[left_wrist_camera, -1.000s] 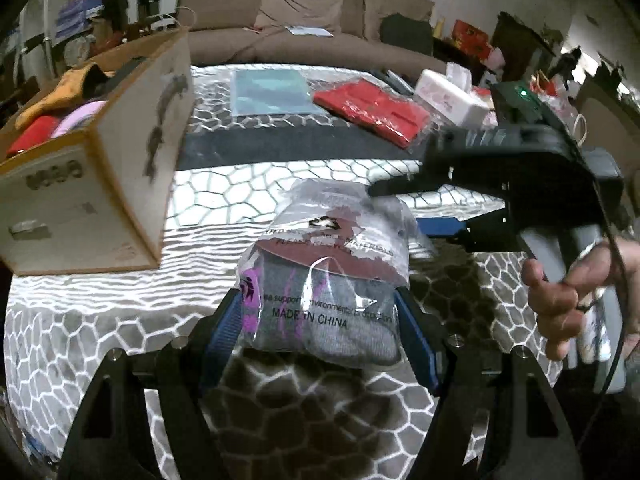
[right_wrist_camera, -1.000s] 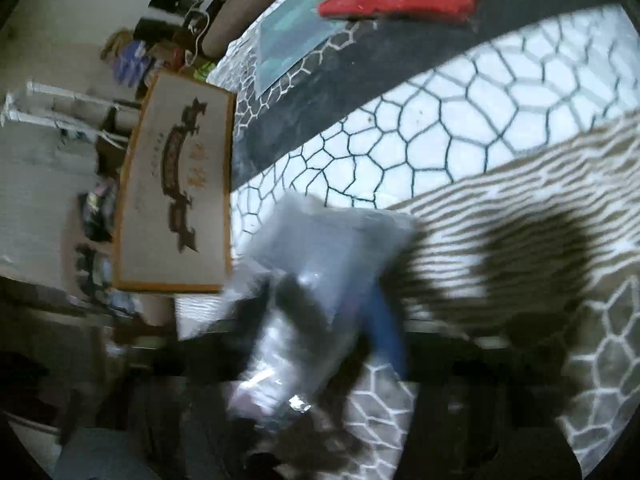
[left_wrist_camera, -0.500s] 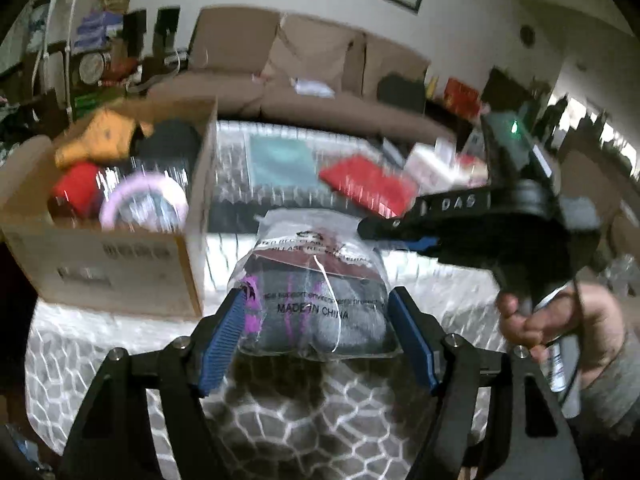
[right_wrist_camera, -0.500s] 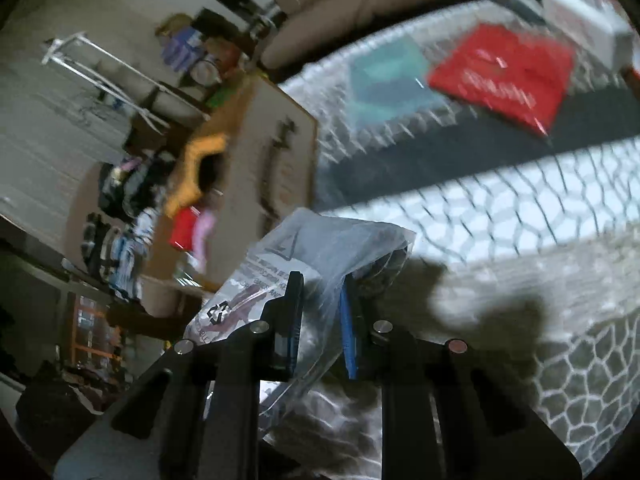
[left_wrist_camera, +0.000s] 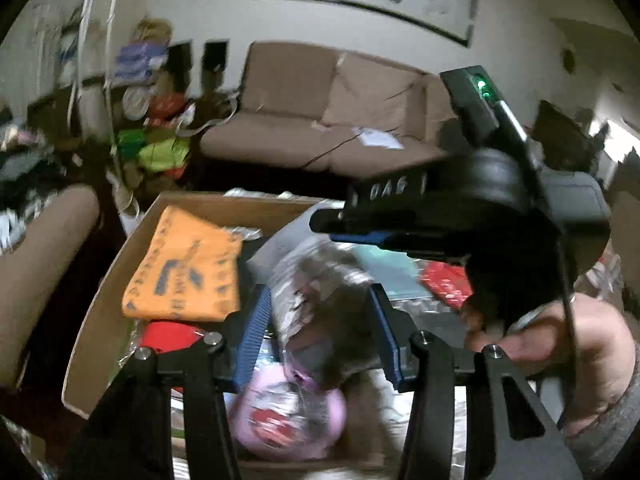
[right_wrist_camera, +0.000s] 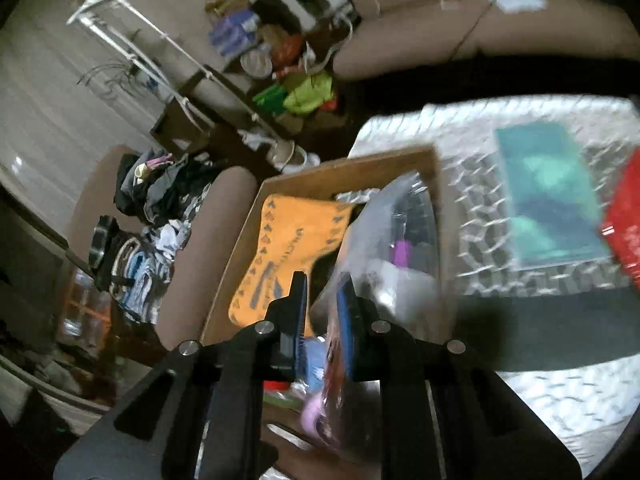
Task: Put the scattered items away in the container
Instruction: 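Lower the clear bag into the box with the right tool and open it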
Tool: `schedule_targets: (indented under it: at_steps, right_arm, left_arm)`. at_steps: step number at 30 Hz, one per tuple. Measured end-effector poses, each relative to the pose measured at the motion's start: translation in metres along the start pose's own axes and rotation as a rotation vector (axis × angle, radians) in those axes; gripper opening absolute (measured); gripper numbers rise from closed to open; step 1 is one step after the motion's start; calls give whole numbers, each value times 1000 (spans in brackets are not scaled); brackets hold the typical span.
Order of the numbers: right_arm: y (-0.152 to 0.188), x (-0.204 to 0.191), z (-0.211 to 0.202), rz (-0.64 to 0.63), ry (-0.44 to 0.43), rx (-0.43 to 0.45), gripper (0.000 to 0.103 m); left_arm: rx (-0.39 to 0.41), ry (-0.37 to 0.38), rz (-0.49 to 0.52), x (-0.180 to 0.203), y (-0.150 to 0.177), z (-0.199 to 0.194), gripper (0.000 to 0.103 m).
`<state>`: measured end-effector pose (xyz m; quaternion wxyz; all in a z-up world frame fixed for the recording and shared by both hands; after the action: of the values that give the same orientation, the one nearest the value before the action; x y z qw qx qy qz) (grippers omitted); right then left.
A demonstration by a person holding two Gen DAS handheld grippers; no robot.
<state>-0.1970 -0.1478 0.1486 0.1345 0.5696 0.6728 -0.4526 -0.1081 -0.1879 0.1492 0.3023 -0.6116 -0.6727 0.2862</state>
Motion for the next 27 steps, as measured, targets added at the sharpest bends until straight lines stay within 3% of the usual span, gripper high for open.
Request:
schedule_targets:
  at_steps: [2,4,5,6,7,9,12,14,16,21,24,27]
  right_arm:
    - [-2,9,3,-27,18,14,16]
    - [1,21,-11,-71,69,40,25]
    - [2,28,-21,-93,94,61,23]
    - [4,34,-28,-93,97,71,25]
    - [6,42,-36,-81,121,79,33]
    - [13,54,-44,-55,147,80,33]
    - [21,60,-42,-20,118,58,33]
    - [23,57,-38,-52,142,48,30]
    - [22,49,-31,-100,174,32,24]
    - [29,17,7,-226,249,-83,25]
    - [42,18,41,-151,194,-176,24]
    - [42,6,49,-161,152,-157,25]
  left_arm:
    - [-69,-23,-23,-25,8,20,50]
    - [-96,-16,-57,-45,16,27,50]
    - [-106,-9,-61,-49,18,29,50]
    - [-119,-4,-62,-51,22,31,50]
    - [-130,3,-66,-51,23,33,53]
    - [-150,15,-68,-46,26,37,60]
    - [-170,-3,-17,-32,27,45,62]
    - [-184,-24,16,-26,27,54,66]
    - [-194,-48,12,-30,25,58,78]
    - [-228,-40,-47,-54,26,54,80]
    - [-234,-32,-8,-57,31,45,80]
    - [-235,-64,22,-65,33,44,80]
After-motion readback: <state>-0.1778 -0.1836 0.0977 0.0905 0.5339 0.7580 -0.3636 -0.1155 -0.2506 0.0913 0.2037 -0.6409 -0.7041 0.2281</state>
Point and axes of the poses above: each gripper's, at about its wrist camera, not at the fingertips, and z roughly the way its jaws point, x to its right, y to its underside, the point moved 8 cm from there along z, roughly the way its jaws point, and after that the axes turned 11 degrees about -y, right-handed, at the moved point
